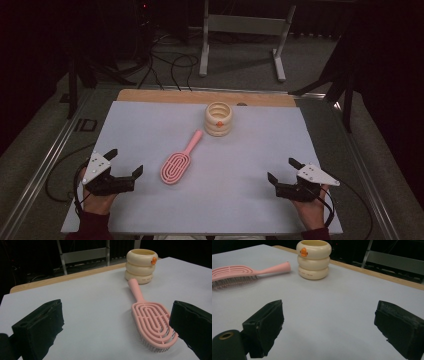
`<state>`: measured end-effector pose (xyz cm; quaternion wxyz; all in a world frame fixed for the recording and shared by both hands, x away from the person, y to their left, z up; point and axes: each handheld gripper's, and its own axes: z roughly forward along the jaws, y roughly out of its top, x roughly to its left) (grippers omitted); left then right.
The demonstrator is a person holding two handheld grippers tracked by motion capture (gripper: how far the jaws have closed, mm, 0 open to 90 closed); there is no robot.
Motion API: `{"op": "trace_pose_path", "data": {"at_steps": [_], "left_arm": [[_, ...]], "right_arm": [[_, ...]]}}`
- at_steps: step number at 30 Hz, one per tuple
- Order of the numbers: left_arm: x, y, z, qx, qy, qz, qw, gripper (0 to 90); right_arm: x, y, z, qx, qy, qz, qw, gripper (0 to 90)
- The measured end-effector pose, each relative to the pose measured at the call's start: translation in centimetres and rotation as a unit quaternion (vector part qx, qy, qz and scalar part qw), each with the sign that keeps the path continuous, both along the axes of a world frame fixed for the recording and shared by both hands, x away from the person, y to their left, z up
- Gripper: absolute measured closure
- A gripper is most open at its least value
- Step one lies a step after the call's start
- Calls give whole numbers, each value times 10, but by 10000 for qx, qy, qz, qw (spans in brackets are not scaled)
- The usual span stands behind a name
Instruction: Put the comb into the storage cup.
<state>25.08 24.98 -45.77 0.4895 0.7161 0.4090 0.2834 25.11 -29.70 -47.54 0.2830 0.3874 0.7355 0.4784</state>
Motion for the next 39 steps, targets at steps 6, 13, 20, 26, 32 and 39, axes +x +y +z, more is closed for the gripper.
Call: {"op": "trace_pose_path", "data": {"at_steps": [6,13,20,26,32,39], "left_arm": [[0,0,1,-61,-55,-13,10000,1],[1,0,-1,-61,-18,-33,10000,1],[5,-5,1,14,-12,-107,9999,1],[7,-7,5,20,-78,-160,9998,1],[11,-11,9,56,-102,-289,9995,11],[18,-18,13,103,-106,-399,9991,11]], "right_arm": [[0,1,-3,-32,31,20,10000,83],[1,4,-5,21,-7,-5,10000,84],[1,8,-6,25,5,43,10000,84],[1,7,-5,68,-40,20,10000,84],[1,7,-6,48,-29,3,10000,84],[1,6,-7,26,-11,-20,10000,84]]}}
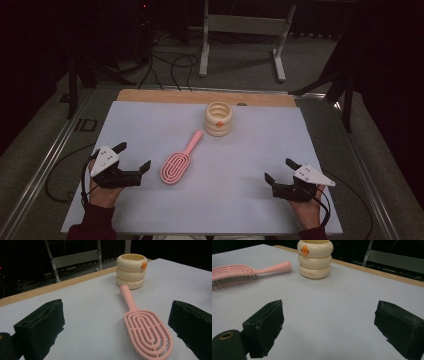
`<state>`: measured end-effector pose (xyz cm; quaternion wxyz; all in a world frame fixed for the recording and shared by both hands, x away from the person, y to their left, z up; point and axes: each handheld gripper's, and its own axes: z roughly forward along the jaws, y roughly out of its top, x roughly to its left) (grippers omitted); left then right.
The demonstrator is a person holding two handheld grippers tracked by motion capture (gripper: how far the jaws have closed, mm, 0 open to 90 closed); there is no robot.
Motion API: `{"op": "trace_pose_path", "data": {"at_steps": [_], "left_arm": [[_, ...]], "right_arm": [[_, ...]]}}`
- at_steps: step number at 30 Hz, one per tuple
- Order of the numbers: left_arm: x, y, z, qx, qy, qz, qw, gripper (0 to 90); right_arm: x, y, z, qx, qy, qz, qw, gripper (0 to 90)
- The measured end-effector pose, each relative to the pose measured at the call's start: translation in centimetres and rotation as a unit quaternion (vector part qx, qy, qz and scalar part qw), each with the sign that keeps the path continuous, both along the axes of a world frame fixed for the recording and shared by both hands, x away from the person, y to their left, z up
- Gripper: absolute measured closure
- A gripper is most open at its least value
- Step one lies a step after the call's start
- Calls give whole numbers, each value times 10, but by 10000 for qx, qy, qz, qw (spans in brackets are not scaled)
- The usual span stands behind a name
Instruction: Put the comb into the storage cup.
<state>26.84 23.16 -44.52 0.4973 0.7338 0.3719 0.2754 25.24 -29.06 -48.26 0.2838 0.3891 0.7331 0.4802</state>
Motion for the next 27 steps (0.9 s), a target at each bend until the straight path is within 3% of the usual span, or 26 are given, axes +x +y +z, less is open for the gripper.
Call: {"op": "trace_pose_path", "data": {"at_steps": [19,27], "left_arm": [[17,-11,5,-41,82,-91,9999,8],[26,-17,9,51,98,-166,9998,8]], "right_arm": [[2,1,-3,-56,28,-22,10000,84],[2,1,-4,-37,47,1,10000,84]]}}
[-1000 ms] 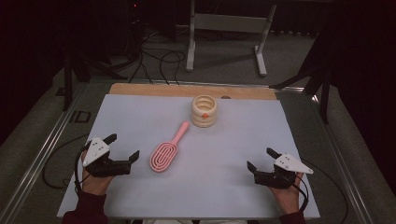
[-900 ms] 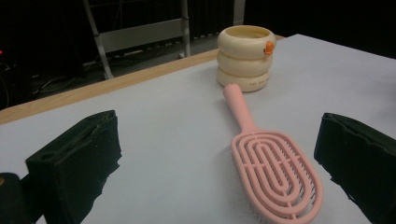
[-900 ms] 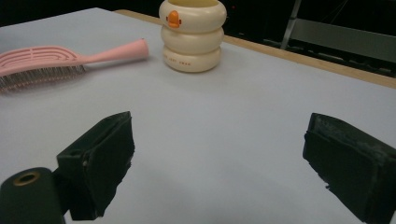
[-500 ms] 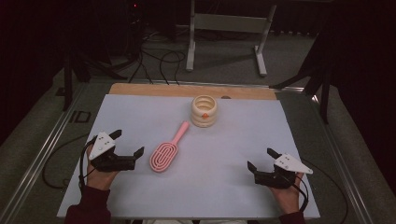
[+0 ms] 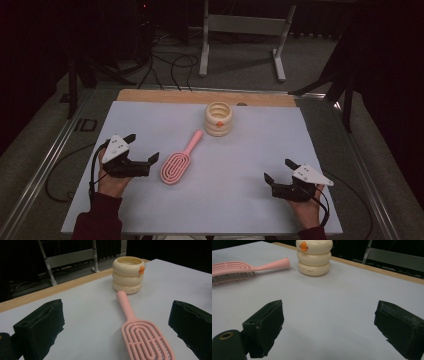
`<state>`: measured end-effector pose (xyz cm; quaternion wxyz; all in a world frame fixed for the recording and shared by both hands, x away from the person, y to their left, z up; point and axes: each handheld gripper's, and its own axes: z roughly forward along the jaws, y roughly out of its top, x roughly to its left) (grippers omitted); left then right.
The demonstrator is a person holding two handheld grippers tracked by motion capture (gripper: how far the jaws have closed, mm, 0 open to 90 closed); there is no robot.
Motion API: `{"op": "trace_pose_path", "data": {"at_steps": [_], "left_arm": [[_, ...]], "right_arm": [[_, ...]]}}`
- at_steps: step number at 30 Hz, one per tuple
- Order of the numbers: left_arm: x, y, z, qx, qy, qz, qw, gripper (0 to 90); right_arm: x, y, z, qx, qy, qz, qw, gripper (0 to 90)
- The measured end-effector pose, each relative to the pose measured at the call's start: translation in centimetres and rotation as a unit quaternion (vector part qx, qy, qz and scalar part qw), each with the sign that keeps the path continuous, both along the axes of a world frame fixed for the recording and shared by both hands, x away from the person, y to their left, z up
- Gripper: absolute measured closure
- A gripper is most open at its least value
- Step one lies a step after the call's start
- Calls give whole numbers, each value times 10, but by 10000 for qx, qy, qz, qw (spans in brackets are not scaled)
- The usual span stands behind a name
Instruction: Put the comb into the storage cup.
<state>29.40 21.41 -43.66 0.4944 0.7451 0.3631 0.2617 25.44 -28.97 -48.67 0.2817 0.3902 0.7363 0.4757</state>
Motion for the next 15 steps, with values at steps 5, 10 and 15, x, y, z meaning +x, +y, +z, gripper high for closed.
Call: {"op": "trace_pose_path", "data": {"at_steps": [5,10,15], "left_arm": [[6,-4,1,15,25,-79,10000,8],[11,-8,1,-21,37,-131,9999,8],[17,-11,1,-25,41,-173,9998,9]], "right_arm": [[0,1,0,-16,15,2,10000,83],[0,1,-1,-11,28,2,10000,84],[0,1,-1,-12,28,15,10000,83]]}}
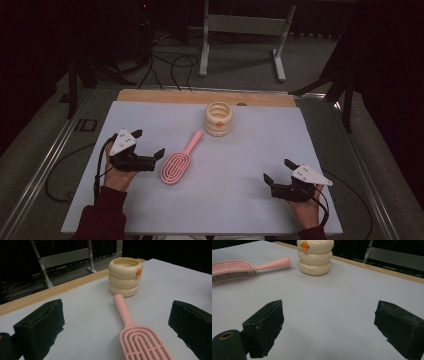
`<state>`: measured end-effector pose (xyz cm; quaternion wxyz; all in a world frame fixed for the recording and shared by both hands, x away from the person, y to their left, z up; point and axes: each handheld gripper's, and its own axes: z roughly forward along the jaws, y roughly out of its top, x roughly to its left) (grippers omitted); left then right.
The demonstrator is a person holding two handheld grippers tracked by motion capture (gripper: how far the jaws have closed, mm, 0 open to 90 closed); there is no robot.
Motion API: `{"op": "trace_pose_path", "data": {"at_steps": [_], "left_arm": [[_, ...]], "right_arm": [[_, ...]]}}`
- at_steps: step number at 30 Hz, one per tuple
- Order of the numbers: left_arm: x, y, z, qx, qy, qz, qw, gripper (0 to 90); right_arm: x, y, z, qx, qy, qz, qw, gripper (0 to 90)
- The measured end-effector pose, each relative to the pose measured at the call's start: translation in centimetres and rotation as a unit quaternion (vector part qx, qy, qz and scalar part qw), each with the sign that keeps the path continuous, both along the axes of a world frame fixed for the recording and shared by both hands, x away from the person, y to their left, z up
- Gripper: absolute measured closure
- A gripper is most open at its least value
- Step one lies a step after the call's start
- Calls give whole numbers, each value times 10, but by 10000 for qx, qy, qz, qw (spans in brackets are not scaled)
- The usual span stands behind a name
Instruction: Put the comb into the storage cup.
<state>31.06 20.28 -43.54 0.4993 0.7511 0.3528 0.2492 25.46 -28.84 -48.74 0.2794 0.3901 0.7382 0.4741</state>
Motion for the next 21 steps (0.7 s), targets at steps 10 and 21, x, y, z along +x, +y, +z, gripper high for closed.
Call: {"op": "trace_pose_path", "data": {"at_steps": [10,21], "left_arm": [[8,-6,-4,-21,43,-20,10000,9],[21,-17,-10,22,126,0,9999,12]], "right_arm": [[0,1,-1,-15,7,14,10000,83],[0,2,-1,-11,22,24,10000,84]]}}
